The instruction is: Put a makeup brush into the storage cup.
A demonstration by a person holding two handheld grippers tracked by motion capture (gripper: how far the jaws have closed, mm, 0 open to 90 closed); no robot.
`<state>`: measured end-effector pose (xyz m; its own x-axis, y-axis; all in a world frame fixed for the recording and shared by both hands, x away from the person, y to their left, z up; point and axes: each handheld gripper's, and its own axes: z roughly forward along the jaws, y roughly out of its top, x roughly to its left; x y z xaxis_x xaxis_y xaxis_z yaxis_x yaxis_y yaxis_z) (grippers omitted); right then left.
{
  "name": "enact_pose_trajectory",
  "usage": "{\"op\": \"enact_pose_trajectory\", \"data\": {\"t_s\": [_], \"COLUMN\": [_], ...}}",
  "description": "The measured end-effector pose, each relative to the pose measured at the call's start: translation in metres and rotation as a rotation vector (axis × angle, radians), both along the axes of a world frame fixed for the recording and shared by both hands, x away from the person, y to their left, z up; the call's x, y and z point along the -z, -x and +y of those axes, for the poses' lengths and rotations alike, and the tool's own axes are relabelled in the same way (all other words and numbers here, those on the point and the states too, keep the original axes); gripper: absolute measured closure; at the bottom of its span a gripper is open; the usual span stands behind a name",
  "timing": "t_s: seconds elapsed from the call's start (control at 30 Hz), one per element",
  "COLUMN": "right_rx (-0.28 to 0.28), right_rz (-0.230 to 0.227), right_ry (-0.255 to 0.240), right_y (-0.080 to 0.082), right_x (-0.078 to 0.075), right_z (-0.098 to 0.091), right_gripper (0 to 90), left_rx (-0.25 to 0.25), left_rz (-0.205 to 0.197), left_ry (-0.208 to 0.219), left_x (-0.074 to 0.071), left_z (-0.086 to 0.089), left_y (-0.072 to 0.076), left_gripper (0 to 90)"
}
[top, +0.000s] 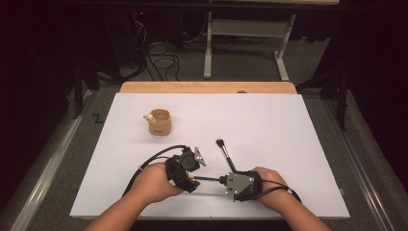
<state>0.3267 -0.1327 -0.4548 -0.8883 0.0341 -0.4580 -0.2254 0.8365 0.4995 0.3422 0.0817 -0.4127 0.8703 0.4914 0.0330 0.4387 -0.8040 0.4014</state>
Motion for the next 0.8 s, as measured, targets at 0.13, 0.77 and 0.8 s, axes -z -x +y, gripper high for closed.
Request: {"op": "enact_pose_trajectory", "data": {"t_s": [0.13, 0.77, 0.8], "right_rx": [0.009, 0.058, 0.065], "right_rz": [0.000, 0.009, 0.012], "right_ry": [-0.002, 0.006, 0.005], "right_y": [-0.001, -0.004, -0.005], "right_x": [0.000, 0.000, 0.001], "right_z": [-0.002, -0.020, -0.022], "right_gripper": [86.7, 86.7, 86.7], "left_rx": [-0.015, -0.167, -0.181], "left_rz": [0.003, 0.010, 0.014], "left_ry": [0.006, 0.031, 0.041], "left_x": [0.001, 0.018, 0.020], "left_z": [0.004, 0.036, 0.039], "left_y": [-0.001, -0.008, -0.009], "left_gripper": [42.0, 39.3, 39.4]}}
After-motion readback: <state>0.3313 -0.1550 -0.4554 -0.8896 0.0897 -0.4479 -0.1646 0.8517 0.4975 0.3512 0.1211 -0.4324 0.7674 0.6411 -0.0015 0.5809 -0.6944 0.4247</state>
